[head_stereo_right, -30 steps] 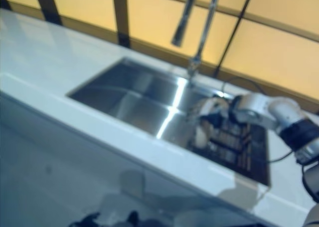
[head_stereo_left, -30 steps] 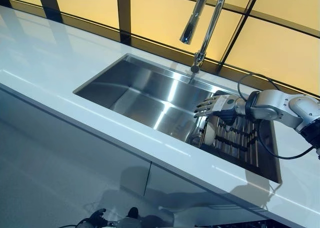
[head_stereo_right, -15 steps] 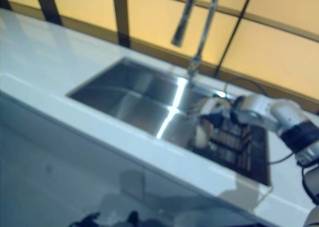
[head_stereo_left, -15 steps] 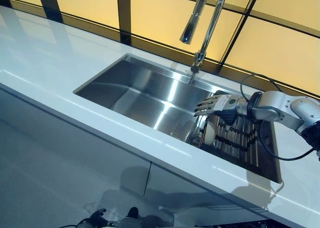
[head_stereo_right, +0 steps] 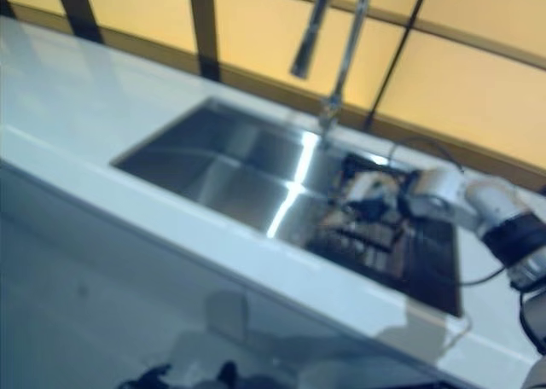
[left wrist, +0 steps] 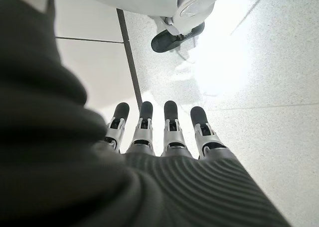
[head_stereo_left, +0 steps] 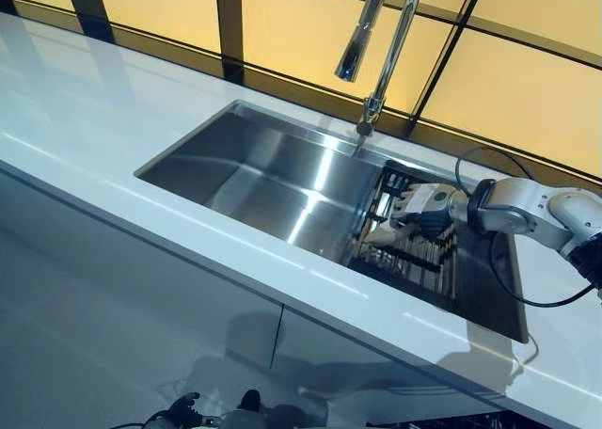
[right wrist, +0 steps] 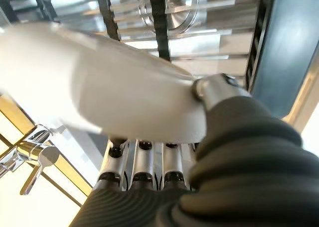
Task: Take plates into dishwasher
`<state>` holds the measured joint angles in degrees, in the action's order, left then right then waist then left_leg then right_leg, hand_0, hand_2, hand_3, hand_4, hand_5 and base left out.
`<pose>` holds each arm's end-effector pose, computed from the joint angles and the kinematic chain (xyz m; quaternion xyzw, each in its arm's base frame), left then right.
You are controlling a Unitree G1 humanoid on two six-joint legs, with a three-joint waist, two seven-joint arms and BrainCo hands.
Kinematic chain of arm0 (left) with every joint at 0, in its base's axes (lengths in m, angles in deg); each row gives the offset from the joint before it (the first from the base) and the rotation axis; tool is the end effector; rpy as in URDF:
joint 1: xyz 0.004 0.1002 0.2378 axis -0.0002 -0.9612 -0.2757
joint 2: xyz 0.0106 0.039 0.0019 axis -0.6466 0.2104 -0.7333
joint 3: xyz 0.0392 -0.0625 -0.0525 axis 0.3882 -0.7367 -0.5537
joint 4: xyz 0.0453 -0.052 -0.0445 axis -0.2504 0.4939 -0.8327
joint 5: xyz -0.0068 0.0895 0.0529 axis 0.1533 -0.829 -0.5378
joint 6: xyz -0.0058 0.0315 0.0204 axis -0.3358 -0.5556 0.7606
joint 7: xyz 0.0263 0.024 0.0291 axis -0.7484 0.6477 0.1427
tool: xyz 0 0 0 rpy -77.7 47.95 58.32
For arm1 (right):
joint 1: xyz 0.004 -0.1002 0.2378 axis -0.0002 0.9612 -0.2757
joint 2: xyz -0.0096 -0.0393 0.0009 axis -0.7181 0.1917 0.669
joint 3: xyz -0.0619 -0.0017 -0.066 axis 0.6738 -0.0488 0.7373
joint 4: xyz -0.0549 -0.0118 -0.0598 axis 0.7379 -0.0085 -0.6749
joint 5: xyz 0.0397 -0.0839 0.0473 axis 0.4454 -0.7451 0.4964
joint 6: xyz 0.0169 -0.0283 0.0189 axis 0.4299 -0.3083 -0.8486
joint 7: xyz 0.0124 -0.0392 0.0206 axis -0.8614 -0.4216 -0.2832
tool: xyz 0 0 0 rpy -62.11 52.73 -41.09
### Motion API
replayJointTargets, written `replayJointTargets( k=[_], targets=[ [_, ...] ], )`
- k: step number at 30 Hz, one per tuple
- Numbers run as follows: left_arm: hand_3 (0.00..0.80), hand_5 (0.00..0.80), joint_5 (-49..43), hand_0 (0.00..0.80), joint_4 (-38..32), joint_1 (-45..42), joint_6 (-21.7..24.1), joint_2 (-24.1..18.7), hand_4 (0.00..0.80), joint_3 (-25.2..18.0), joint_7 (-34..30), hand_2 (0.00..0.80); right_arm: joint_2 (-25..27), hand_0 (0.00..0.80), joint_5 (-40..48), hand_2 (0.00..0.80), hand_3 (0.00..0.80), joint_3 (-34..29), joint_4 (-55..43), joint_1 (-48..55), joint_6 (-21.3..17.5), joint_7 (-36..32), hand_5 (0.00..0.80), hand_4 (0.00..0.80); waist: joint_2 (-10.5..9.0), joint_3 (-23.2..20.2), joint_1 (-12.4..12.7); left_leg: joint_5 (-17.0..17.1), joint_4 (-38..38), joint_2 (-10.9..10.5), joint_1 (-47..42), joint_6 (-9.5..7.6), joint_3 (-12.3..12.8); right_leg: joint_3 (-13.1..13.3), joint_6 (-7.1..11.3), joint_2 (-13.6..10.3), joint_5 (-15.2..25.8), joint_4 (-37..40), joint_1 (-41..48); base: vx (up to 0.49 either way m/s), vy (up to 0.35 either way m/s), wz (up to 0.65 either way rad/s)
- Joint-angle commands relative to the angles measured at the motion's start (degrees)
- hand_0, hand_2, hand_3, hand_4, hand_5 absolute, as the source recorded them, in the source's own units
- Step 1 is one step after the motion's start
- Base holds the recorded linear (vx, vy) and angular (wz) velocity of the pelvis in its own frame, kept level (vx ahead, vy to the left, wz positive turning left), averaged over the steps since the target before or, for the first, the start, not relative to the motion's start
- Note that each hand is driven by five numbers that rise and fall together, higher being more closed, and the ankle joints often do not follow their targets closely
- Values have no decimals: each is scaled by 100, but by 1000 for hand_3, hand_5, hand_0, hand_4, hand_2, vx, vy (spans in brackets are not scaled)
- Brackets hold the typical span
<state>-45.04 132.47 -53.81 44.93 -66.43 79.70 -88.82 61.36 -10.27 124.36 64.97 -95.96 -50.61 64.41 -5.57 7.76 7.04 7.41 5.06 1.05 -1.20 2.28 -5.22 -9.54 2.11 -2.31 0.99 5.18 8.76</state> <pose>0.0824 0.2493 -0.0892 0.3151 0.5279 -0.0900 0.7835 0.2869 -0.2202 0.2020 -0.8045 -0.1343 0.3987 0.4192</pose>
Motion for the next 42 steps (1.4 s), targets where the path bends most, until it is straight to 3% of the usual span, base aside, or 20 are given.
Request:
replayJointTargets(
  k=[1,20,30,36,42],
  targets=[
    [0,0,-136,0,-43,279,185,-114,0,189,17,0,223,800,119,800,800,-276,-28,-277,162,209,800,800,-163,43,156,-554,-148,90,-333,92,304,-240,199,-55,98,-82,-101,0,0,0],
    [0,0,-137,0,-52,210,218,-72,0,177,29,0,404,800,-175,800,800,-366,20,-332,209,390,800,800,-204,22,109,-615,-156,56,-376,49,346,-170,204,-59,102,-88,-98,0,9,0],
    [0,0,-79,0,-80,175,187,-72,0,156,62,0,873,800,-1100,800,800,-353,-126,-501,-217,956,800,800,-308,-18,37,-689,-136,-10,-432,-25,406,-20,271,-96,147,-84,-112,-3,60,-2],
    [0,0,-85,0,-30,153,186,-46,0,75,84,0,1083,800,-1392,800,800,-275,-227,-643,-286,1141,800,800,-391,-78,-5,-718,-78,-56,-472,-70,424,51,312,-118,174,-77,-122,1,70,-4],
    [0,0,-70,0,82,118,229,-31,0,7,124,0,1270,800,-1704,800,800,-305,-241,-866,120,1806,800,800,-476,-145,-76,-793,-77,-125,-501,-147,455,172,393,-180,225,-116,-173,-11,93,-9]
  ],
)
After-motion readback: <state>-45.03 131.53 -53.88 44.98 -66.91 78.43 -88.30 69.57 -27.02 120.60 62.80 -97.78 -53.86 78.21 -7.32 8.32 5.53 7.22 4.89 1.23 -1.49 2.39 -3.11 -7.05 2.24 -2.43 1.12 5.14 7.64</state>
